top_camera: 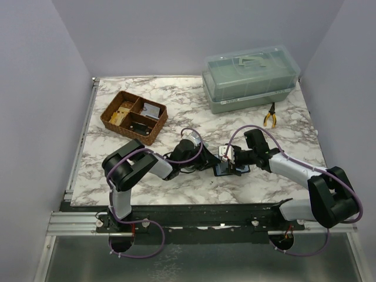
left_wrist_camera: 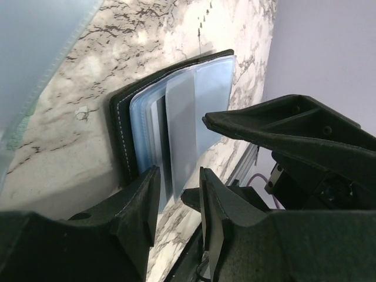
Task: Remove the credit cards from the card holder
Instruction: Remove the credit card from the card holder.
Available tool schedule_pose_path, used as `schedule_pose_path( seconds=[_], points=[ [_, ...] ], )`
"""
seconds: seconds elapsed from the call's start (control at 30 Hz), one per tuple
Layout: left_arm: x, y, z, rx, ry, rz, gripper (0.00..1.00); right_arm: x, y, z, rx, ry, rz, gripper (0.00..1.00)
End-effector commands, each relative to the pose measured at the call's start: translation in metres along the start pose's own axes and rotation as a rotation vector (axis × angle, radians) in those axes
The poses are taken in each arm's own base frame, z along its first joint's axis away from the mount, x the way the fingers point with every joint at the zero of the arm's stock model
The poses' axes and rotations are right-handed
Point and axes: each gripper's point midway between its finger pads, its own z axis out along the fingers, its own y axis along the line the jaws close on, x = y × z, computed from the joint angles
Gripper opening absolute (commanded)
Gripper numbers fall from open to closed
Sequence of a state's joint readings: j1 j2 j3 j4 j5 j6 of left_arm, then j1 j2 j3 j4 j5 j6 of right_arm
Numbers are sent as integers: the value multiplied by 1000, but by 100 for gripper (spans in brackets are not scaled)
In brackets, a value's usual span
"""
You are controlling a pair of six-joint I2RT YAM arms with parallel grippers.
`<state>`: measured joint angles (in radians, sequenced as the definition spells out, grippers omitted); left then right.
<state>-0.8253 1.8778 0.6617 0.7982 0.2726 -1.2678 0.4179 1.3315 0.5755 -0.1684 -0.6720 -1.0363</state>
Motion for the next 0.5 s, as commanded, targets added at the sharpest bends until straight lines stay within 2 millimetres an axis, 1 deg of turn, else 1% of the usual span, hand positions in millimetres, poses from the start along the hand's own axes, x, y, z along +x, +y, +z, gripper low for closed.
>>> schedule_pose_path(
  seconds=[0.0,0.23,0.47],
  points=[
    [-4,-14,5,45,-13,5,39,-8,-9,-4,32,-5,-28,72],
    [-10,-20,0,57,-48,12,39,-9,-9,-5,36,-6,-30,72],
    [-7,-22,8,70,-34,1,39,-10,-10,-6,36,-7,-30,70]
  ],
)
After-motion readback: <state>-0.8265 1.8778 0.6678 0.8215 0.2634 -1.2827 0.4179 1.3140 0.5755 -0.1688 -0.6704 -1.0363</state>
